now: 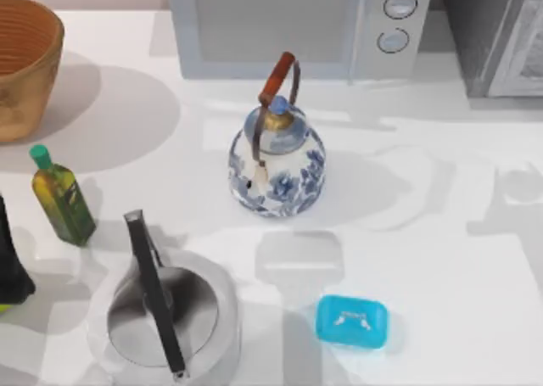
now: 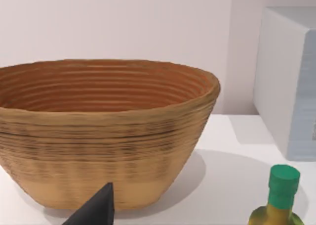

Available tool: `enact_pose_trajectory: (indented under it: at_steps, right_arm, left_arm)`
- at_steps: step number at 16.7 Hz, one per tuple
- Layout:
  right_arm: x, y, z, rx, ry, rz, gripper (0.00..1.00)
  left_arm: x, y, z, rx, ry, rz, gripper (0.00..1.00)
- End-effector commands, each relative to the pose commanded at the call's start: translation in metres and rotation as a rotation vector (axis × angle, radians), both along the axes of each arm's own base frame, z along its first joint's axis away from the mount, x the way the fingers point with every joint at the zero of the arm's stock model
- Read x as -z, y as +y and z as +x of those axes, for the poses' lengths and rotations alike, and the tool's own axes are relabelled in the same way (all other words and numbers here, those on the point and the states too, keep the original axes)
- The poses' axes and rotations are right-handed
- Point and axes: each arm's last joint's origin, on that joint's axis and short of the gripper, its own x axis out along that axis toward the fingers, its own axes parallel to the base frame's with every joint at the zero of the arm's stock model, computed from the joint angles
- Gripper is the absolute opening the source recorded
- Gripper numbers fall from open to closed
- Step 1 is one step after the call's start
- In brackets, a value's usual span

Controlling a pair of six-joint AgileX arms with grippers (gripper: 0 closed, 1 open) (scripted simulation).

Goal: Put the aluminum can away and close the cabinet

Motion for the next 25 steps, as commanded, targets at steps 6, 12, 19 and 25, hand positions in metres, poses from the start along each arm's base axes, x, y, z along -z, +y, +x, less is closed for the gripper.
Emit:
enact_pose_trajectory:
  at_steps: [6, 12, 19, 25]
  right_arm:
    - [0.079, -0.013, -0.033, 0.054, 0.110, -0.014, 0.00]
    - [0.102, -0.015, -0.034, 0.072, 0.174, -0.017, 0.00]
    - [0.065, -0.011, -0.036, 0.027, 0.184, 0.041, 0.00]
    - [-0.062, -0.002, -0.045, -0.060, 0.127, 0.146, 0.00]
  left_arm:
    - [0.000, 0.000, 0.000, 0.000, 0.000, 0.000, 1.00]
    - [0.000, 0.000, 0.000, 0.000, 0.000, 0.000, 1.00]
    - [0.000, 0.000, 0.000, 0.000, 0.000, 0.000, 1.00]
    - [0.000, 0.000, 0.000, 0.000, 0.000, 0.000, 1.00]
